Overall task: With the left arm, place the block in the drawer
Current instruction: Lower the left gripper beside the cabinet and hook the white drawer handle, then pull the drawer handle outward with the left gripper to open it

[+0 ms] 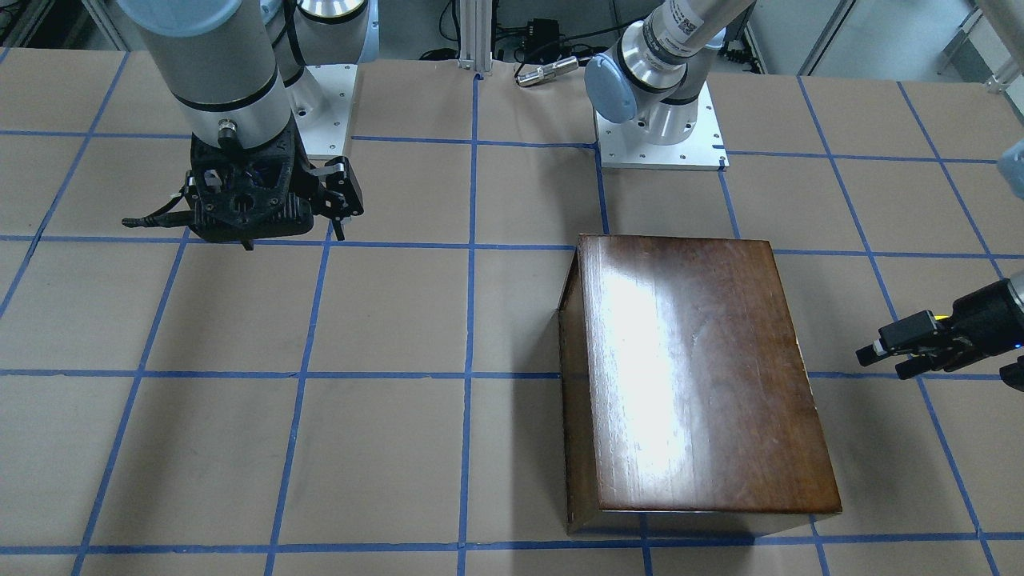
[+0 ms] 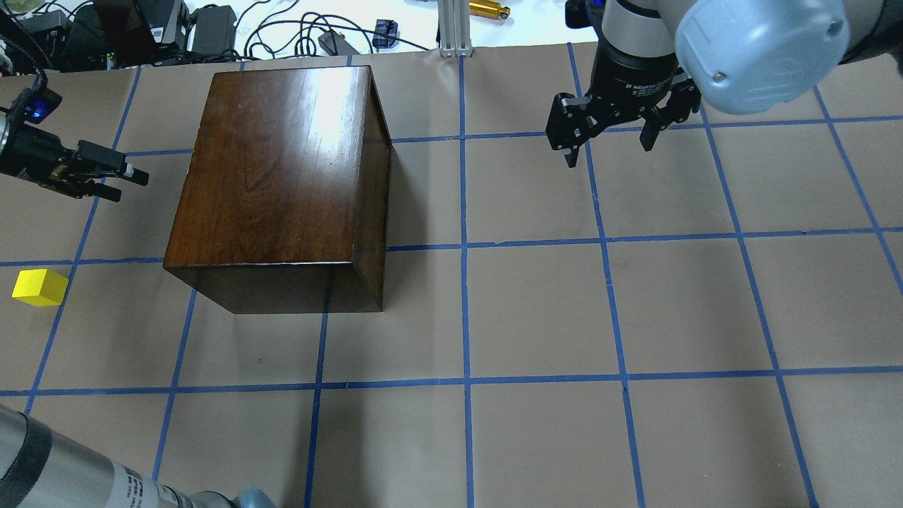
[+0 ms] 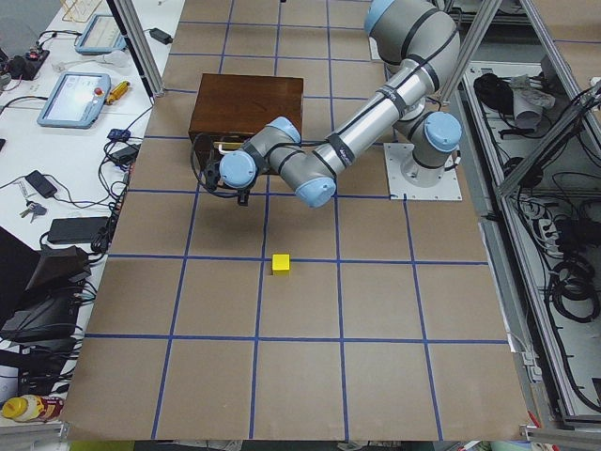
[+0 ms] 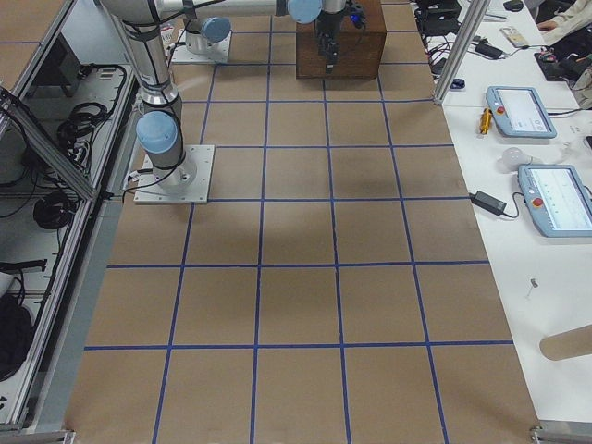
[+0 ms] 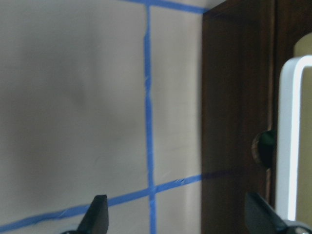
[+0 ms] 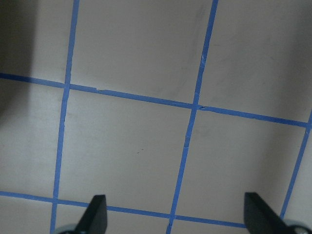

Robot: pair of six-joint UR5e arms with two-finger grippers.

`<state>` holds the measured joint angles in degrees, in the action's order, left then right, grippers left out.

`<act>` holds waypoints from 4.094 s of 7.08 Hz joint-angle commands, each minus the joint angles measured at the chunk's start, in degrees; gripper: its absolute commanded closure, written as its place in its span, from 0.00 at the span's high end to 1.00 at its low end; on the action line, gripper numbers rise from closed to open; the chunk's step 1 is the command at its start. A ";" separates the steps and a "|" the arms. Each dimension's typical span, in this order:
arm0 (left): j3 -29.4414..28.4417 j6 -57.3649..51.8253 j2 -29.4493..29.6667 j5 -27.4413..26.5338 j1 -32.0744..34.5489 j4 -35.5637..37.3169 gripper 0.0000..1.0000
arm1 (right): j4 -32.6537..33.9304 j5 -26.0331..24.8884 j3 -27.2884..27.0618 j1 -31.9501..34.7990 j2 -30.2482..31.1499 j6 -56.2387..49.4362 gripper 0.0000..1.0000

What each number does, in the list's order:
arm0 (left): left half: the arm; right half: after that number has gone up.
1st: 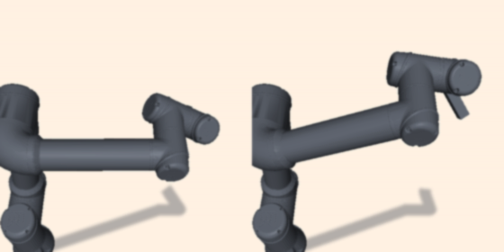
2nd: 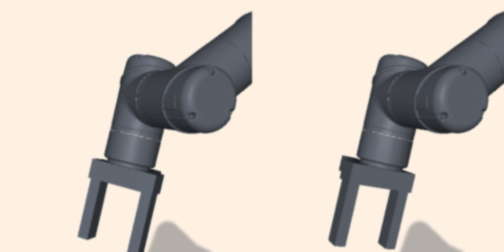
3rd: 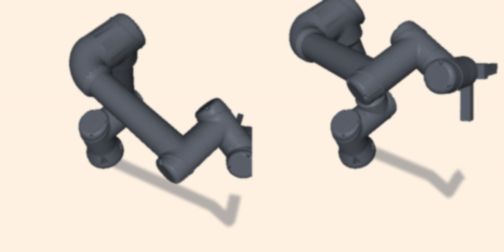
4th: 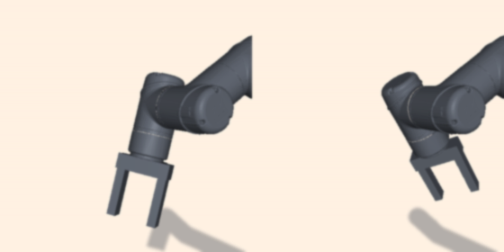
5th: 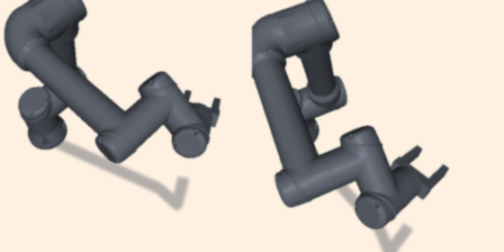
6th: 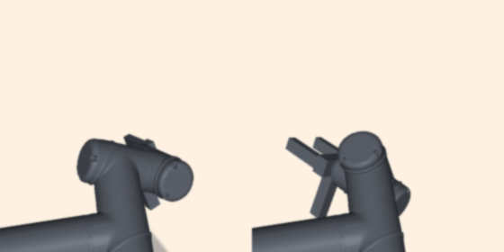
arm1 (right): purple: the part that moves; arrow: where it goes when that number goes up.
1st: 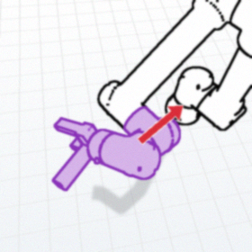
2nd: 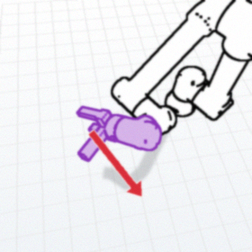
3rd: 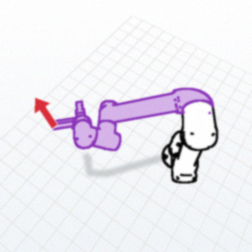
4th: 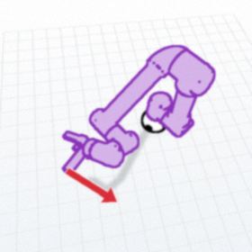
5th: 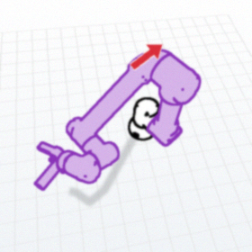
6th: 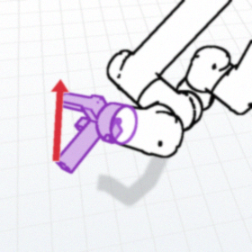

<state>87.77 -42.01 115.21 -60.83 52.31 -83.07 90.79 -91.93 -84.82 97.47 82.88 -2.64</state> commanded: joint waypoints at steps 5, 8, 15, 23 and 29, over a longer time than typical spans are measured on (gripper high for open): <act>0.12 -0.08 1.76 2.56 5.35 -0.16 1.00 | 0.00 0.00 0.00 0.00 0.00 -0.08 1.00; 0.13 0.35 3.34 2.21 5.96 0.36 1.00 | 0.00 0.09 0.00 0.00 0.00 -0.08 1.00; -0.40 0.35 4.32 -1.91 4.30 0.46 1.00 | 0.00 0.00 0.00 0.00 0.00 -0.08 1.00; -1.98 -0.17 4.23 -7.72 -2.38 0.54 1.00 | 0.00 0.00 0.00 0.00 0.00 -0.08 1.00; -2.34 -0.79 4.05 -8.16 -6.42 1.42 1.00 | 0.00 0.00 0.00 0.00 0.00 0.01 1.00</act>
<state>85.41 -42.79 119.36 -68.99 46.60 -81.69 90.79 -91.93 -84.82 97.47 82.88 -2.64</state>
